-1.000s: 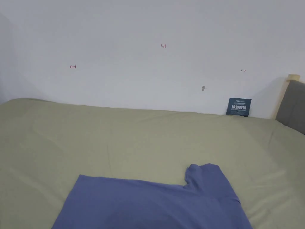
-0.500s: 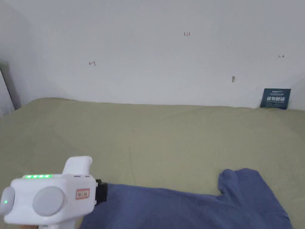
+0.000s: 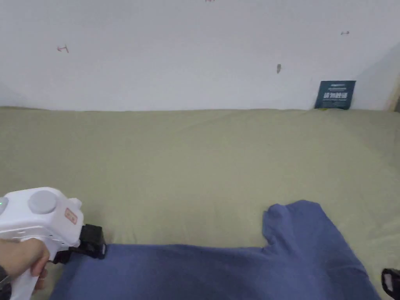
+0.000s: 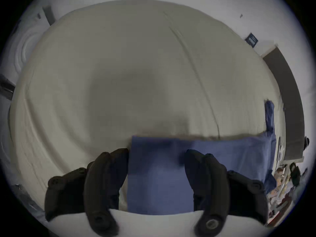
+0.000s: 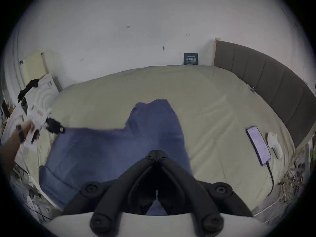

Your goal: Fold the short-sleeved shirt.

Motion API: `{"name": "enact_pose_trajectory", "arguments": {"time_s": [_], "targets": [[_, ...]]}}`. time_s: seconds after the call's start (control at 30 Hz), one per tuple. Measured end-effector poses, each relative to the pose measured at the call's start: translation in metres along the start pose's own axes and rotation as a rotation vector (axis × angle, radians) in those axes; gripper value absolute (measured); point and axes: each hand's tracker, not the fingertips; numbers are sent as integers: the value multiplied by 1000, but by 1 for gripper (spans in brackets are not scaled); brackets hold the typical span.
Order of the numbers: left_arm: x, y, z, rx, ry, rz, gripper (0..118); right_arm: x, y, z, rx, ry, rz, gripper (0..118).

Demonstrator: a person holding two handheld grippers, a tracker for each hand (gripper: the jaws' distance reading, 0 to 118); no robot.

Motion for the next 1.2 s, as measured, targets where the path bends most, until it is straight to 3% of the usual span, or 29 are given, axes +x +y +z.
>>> {"name": "enact_pose_trajectory", "arguments": {"time_s": [0.03,0.07,0.1,0.13,0.17,0.23,0.27,0.37,0.43,0.53,0.57,0.6,0.67,0.7,0.77,0.83,0.9,0.97,1.07,1.2], "targets": [[4,-4,2,22,7,-4,71,8,15,-15,-7,23,-19,6],[7,-9,6,54,5,-15,52,15,29,-34,-33,36,-17,23],[8,-17,13,98,6,-30,18,22,45,-57,-69,68,0,55],[12,-22,18,131,24,-39,0,26,60,-84,-111,59,32,88],[17,-24,19,130,33,-48,0,26,72,-110,-211,34,116,98],[13,-30,16,101,-71,-49,0,28,90,-166,-424,65,205,95],[14,-34,15,76,-121,-32,0,30,92,-186,-484,58,206,95],[15,-39,13,92,-94,-42,0,38,102,-226,-559,-13,129,95],[14,-40,13,94,-90,-39,0,42,107,-242,-514,-74,105,95],[8,-39,10,84,-110,-26,0,44,110,-255,-554,2,75,95],[8,-39,10,84,-108,-32,0,43,110,-256,-572,21,65,89],[8,-39,10,83,-111,-33,0,39,107,-255,-604,49,58,74],[5,-37,10,88,-114,-44,0,32,103,-256,-643,-17,110,28],[4,-36,11,85,-114,-49,0,31,103,-252,-606,-30,134,25],[2,-36,15,86,-119,-46,0,31,106,-248,-601,4,81,3],[-2,-38,22,102,-131,-44,0,29,105,-238,-578,-2,63,2],[-2,-38,29,106,-146,-51,0,25,106,-227,-576,57,98,2],[-3,-39,37,117,-135,-68,0,19,109,-210,-525,39,152,2],[-4,-43,57,154,-149,-81,0,16,113,-170,-426,90,149,2],[-3,-56,93,223,-192,-113,0,6,110,-105,-341,131,202,2]]}}
